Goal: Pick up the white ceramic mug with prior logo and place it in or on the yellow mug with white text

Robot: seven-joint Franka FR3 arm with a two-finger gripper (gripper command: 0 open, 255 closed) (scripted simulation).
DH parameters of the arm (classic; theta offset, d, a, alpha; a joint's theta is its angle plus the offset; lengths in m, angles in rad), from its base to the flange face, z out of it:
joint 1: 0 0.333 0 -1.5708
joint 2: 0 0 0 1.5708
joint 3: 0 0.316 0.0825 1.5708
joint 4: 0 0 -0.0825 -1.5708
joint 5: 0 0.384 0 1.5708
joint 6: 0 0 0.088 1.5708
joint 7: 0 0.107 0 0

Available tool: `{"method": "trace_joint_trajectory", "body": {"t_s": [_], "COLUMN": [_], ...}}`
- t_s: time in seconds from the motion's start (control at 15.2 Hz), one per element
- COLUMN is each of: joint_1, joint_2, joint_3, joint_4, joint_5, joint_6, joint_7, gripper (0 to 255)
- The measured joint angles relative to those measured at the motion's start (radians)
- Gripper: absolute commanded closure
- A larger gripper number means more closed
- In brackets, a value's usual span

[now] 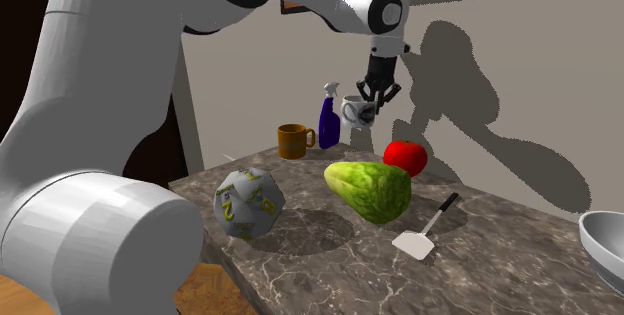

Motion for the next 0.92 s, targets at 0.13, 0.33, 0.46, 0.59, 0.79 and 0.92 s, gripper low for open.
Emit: {"method": "trace_joint_trajectory", "body": {"t_s": [0.13,0.33,0.46,0.59,0.79,0.92], "joint_1": [-0.001,-0.011,0.0,0.042,0.109,0.148], "joint_2": [-0.003,0.004,-0.007,-0.046,-0.097,-0.126], "joint_3": [-0.001,-0.002,-0.002,0.0,0.01,0.018], "joint_4": [0.021,0.075,0.07,0.023,-0.041,-0.077], "joint_5": [-0.003,-0.003,-0.008,-0.028,-0.057,-0.074], "joint_6": [-0.023,-0.069,-0.072,-0.058,-0.03,-0.014], "joint_7": [0.005,0.012,0.024,0.058,0.124,0.167], "gripper": [255,255,255,255,255,255]}}
